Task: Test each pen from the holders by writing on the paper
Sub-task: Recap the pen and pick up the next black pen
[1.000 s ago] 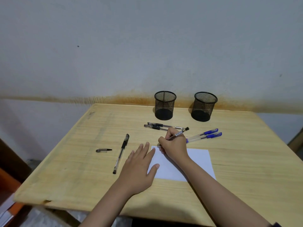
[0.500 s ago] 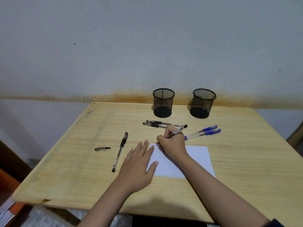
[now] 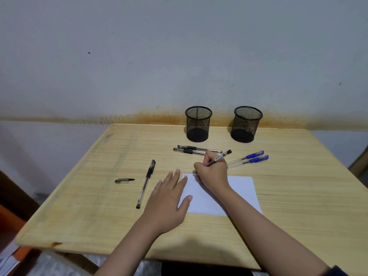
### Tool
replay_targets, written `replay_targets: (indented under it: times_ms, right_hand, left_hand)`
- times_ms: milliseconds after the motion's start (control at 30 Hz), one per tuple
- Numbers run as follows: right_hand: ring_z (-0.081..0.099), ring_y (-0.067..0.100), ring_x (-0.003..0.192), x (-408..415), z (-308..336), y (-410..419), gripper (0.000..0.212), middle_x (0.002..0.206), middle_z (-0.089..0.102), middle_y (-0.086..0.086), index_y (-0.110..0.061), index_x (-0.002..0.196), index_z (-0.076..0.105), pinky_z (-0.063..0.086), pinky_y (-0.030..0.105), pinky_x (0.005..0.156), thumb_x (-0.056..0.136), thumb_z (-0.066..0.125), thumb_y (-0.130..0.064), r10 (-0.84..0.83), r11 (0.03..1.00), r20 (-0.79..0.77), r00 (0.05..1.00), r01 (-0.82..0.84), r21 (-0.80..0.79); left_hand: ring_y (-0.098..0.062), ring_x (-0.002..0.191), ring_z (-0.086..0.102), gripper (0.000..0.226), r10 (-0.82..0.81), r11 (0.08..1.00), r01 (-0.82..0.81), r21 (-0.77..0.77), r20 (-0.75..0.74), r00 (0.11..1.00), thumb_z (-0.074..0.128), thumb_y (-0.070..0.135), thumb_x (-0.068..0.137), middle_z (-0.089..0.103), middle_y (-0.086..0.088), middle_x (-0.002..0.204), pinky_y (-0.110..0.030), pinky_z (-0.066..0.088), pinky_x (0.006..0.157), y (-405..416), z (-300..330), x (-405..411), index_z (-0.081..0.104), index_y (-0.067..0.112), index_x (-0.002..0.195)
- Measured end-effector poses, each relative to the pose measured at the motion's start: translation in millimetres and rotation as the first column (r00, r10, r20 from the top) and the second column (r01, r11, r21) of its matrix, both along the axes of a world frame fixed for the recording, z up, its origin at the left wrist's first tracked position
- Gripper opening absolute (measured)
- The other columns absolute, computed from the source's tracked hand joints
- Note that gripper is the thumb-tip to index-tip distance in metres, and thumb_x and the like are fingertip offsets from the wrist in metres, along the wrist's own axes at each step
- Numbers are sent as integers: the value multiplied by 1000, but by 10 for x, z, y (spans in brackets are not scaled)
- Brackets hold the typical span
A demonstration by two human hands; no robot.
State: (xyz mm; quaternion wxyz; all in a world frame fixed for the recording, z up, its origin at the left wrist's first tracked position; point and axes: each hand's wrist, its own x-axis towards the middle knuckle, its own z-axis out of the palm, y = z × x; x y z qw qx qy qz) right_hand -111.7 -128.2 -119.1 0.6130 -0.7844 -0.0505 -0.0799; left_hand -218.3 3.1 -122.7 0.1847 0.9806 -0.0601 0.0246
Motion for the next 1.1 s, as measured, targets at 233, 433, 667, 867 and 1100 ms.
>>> replay_targets:
  times_ms: [233, 433, 667, 867, 1100]
  right_hand:
    - [55, 49, 59, -5, 4, -9, 30, 54, 40, 15, -9, 57, 37, 50, 49, 47, 71, 61, 2, -17, 999, 20, 1000, 18, -27]
    - [55, 32, 44, -12, 34, -25, 26, 48, 42, 11, -6, 61, 40, 51, 40, 46, 75, 60, 5, -46, 989, -85, 995, 58, 135]
    - [52, 25, 44, 0, 92, -60, 33, 48, 48, 10, -9, 63, 45, 46, 28, 46, 85, 69, -12, 130, 833, -175, 976, -12, 553]
    - [49, 23, 40, -99, 192, -57, 31, 50, 53, 11, -1, 75, 54, 48, 29, 43, 83, 71, -25, 175, 904, -76, 982, -130, 407]
    - [59, 16, 52, -311, 453, -91, 3, 71, 69, 10, -5, 81, 67, 51, 27, 49, 83, 68, -7, 272, 955, 31, 962, -274, 118]
  left_hand:
    - [-7, 144, -11, 58, -2, 1000, 2, -13, 4, 1000, 25, 48, 95, -5, 10, 158, -30, -4, 115, 4, -8, -2, 9, 30, 148]
    - [-8, 145, -9, 58, -4, 1000, 4, -18, 6, 1000, 25, 48, 94, -3, 8, 158, -31, -4, 116, -2, -3, 0, 12, 29, 148]
    - [-9, 128, 40, 47, 151, 957, -64, -282, 297, 943, 42, 44, 86, 50, 2, 138, -40, 28, 112, 141, 172, -37, 57, 20, 123]
    - [-29, 104, 58, 30, 459, 883, -384, -271, 320, 829, 52, 16, 80, 65, -6, 114, -45, 47, 90, 787, 230, -65, 67, 12, 105]
    - [-25, 94, 60, 15, 509, 857, -469, -211, 218, 833, 63, 14, 81, 68, 1, 98, -39, 49, 80, 1144, 177, -115, 71, 20, 93]
